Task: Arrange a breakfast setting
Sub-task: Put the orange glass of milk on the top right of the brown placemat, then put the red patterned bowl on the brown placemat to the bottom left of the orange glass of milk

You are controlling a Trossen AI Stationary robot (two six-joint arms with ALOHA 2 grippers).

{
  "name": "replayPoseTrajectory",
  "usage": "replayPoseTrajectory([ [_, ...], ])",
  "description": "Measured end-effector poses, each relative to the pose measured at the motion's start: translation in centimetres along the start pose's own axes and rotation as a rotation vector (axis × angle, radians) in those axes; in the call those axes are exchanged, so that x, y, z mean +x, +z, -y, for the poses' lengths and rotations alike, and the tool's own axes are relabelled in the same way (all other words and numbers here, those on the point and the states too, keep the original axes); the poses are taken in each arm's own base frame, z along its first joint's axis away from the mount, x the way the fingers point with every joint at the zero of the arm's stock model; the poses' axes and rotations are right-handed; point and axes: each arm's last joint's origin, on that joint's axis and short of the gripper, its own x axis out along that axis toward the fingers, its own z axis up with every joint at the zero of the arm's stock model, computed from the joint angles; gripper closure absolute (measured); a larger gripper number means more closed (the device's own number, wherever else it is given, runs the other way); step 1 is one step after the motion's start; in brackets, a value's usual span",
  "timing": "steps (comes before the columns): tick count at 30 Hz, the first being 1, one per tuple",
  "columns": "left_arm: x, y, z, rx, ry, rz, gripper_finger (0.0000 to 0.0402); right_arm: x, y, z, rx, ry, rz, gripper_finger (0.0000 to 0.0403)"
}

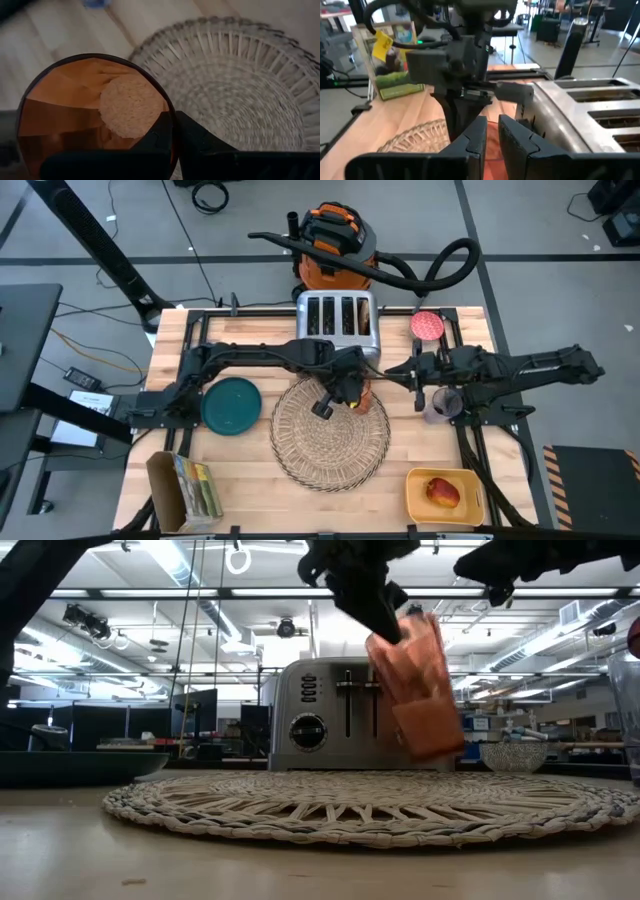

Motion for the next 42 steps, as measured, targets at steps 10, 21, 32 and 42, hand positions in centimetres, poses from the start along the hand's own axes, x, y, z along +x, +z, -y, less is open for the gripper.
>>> replayPoseTrajectory([
  [10,0.2,-0.3,-0.1,-0.022,0.026,-0.036,0.038,1.7,-1.0,-0.2,-0.011,-0.002,-0.087,0.0325],
  [21,1.4,-0.5,-0.2,-0.028,0.02,-0.054,0.0364,2.2,-1.4,-0.3,-0.016,-0.003,-0.116,0.0298],
  [32,1.5,-0.4,-0.3,-0.023,0.036,-0.051,0.0329,2.0,-1.1,-0.3,-0.058,0.0,-0.086,0.0269],
  [42,1.5,-0.1,-0.6,-0.013,0.067,-0.017,0.0269,1.1,-1.0,-0.1,-0.083,-0.001,-0.093,0.0241],
])
